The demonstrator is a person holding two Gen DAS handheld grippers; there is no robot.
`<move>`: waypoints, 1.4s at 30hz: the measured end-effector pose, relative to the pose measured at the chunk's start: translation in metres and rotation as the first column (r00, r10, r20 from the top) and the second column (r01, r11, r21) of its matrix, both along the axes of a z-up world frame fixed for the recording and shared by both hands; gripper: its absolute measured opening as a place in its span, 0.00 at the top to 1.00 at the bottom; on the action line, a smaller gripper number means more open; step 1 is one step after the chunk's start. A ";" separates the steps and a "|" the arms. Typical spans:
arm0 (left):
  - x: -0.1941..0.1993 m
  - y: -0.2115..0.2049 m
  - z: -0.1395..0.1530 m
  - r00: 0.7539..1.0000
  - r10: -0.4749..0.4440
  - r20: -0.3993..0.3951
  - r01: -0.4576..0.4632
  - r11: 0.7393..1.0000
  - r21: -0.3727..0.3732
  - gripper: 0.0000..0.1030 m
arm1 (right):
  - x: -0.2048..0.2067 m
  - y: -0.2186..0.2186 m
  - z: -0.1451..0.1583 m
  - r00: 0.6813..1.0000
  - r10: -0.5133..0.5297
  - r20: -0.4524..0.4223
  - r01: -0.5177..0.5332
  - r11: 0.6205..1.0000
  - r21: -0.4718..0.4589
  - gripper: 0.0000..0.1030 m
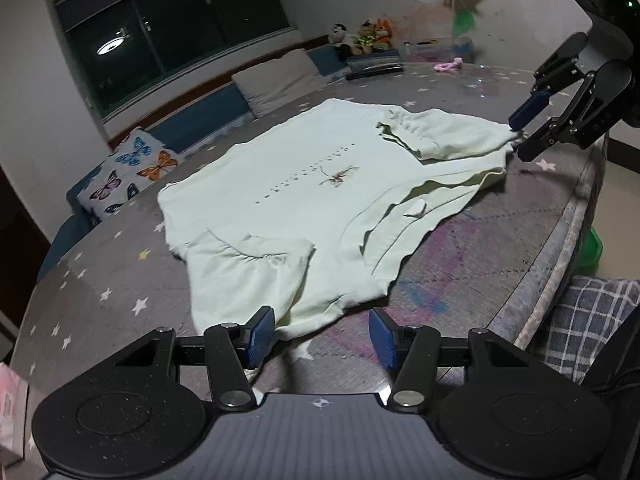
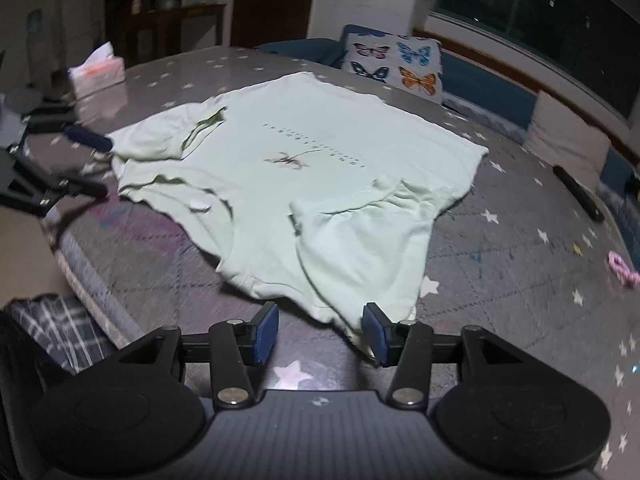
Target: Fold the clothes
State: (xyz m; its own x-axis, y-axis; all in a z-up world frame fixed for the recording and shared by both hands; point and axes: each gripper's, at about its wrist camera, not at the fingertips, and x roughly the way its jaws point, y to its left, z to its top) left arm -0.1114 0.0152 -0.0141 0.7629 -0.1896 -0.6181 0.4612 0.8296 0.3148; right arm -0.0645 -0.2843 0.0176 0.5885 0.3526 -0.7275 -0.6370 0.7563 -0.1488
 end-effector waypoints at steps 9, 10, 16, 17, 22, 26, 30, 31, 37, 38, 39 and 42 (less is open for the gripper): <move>0.007 -0.004 -0.001 0.998 -0.056 0.014 0.056 0.998 -0.017 0.87 | -0.003 0.012 -0.007 0.998 0.062 0.026 -0.060 0.996 -0.060 0.52; 0.006 -0.004 0.000 0.998 -0.061 0.017 0.061 0.998 -0.021 0.88 | -0.003 0.012 -0.007 0.997 0.067 0.026 -0.065 0.996 -0.060 0.52; 0.004 -0.003 0.004 0.993 -0.112 0.034 0.113 0.993 -0.036 0.94 | -0.001 0.012 -0.007 0.997 0.076 0.024 -0.074 0.996 -0.055 0.52; 0.002 -0.003 0.005 0.991 -0.127 0.037 0.128 0.991 -0.035 0.94 | -0.001 0.011 -0.007 0.997 0.076 0.023 -0.075 0.996 -0.055 0.52; -0.005 -0.001 0.002 0.987 -0.154 0.035 0.153 0.988 0.032 0.90 | -0.001 0.009 -0.007 0.997 0.075 0.018 -0.074 0.996 -0.047 0.51; -0.003 0.000 -0.001 0.988 -0.153 0.029 0.151 0.986 0.067 0.84 | 0.001 0.011 -0.007 0.997 0.080 0.019 -0.080 0.996 -0.041 0.51; -0.001 -0.007 -0.005 0.981 -0.188 0.050 0.182 0.978 0.102 0.49 | -0.001 0.012 -0.006 0.995 0.095 0.019 -0.095 0.995 -0.044 0.48; 0.000 -0.008 -0.006 0.978 -0.200 0.057 0.194 0.975 0.108 0.49 | -0.001 0.012 -0.006 0.995 0.094 0.018 -0.093 0.995 -0.044 0.48; 0.013 -0.014 -0.008 0.971 -0.233 0.053 0.227 0.969 0.096 0.72 | 0.000 0.012 -0.007 0.995 0.093 0.016 -0.093 0.995 -0.039 0.48; 0.016 -0.014 -0.008 0.972 -0.232 0.044 0.228 0.970 0.086 0.85 | 0.000 0.012 -0.007 0.995 0.094 0.017 -0.094 0.995 -0.039 0.48; 0.017 -0.014 -0.007 0.973 -0.227 0.044 0.224 0.972 0.075 0.89 | 0.000 0.012 -0.007 0.995 0.095 0.017 -0.095 0.995 -0.038 0.48; 0.023 -0.015 0.001 0.976 -0.210 0.052 0.208 0.977 0.041 0.90 | 0.001 0.011 -0.007 0.995 0.102 0.017 -0.101 0.994 -0.039 0.48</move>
